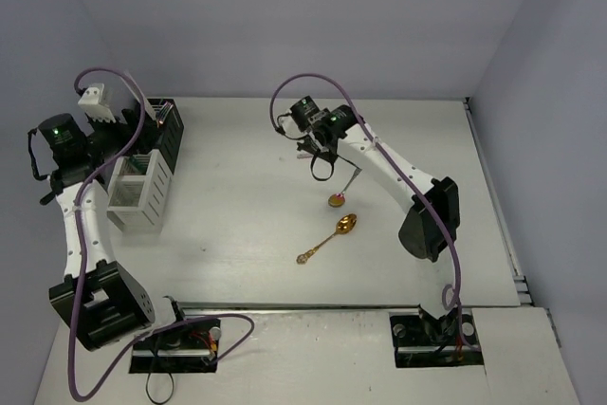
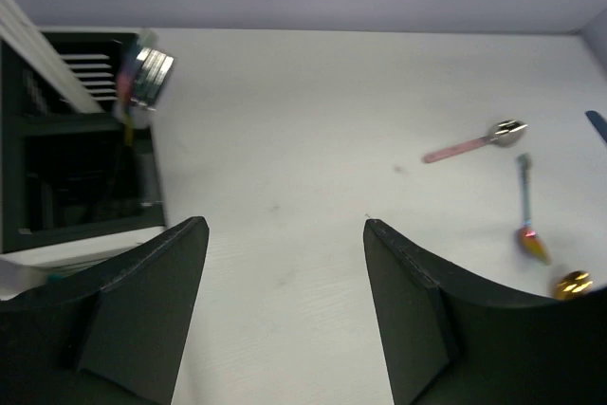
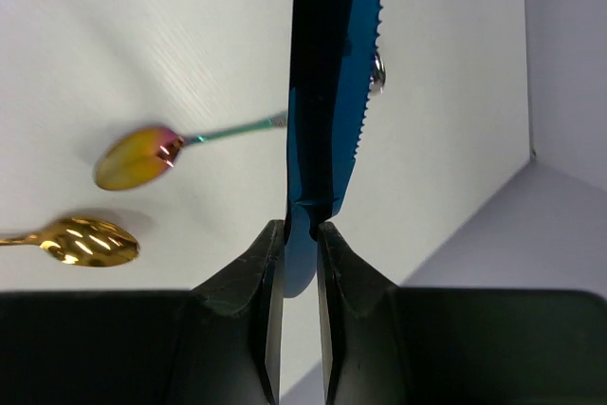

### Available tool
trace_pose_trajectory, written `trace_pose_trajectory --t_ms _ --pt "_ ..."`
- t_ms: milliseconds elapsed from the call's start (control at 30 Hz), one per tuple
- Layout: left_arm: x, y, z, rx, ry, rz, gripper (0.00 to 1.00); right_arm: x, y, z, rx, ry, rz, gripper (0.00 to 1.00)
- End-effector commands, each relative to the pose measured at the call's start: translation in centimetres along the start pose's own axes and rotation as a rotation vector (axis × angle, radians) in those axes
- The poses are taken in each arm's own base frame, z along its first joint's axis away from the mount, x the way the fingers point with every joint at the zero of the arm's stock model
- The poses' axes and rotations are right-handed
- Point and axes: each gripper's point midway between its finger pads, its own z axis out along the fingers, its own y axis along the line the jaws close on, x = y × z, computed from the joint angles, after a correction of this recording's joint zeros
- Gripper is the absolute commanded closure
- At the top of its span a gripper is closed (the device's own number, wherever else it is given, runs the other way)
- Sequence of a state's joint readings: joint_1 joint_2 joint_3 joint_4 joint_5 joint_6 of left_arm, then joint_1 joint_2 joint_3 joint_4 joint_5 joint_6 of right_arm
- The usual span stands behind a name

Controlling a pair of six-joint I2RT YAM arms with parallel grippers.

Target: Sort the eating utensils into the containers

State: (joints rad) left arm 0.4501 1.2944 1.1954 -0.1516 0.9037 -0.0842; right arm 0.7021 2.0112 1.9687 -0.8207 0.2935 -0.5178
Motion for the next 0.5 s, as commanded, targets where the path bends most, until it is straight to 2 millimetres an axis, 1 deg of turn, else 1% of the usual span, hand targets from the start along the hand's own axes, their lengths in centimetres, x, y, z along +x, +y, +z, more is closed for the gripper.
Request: trace_pose_trajectory --t_ms 0,33,100,167,267,367,467 --pt "-3.3 -6.3 0.5 0.192 -0.109 -0.185 0.35 -5.7 1.1 -3.9 -0.17 -0.245 0.106 1.0" --pt "-3.0 -7.2 0.7 0.215 -0.097 -0.199 0.35 -6.4 1.7 -4.4 -0.214 -0.28 0.115 1.0" --pt "-2.0 -9.5 0.8 0.274 -0.078 -0.193 0.34 -7.8 3.5 -5.4 -0.333 -0.352 0.122 1.0" --pt "-0.7 -12.3 0.9 0.364 -0.045 -0.157 0.34 -8.5 4.4 -6.2 -0.396 -0.391 0.128 1.0" --pt "0.8 -14.6 0.7 0.435 -0.011 -0.145 0.34 -9.1 5.2 -6.6 -0.447 -0.415 0.146 1.0" --pt "2.7 -15.0 1.4 0.386 0.033 -0.236 0.34 -9.6 5.2 -6.3 -0.447 -0.42 0.227 1.0" --pt "4.1 -14.4 2.1 0.282 0.054 -0.297 0.35 -10.3 5.1 -5.5 -0.428 -0.426 0.321 1.0"
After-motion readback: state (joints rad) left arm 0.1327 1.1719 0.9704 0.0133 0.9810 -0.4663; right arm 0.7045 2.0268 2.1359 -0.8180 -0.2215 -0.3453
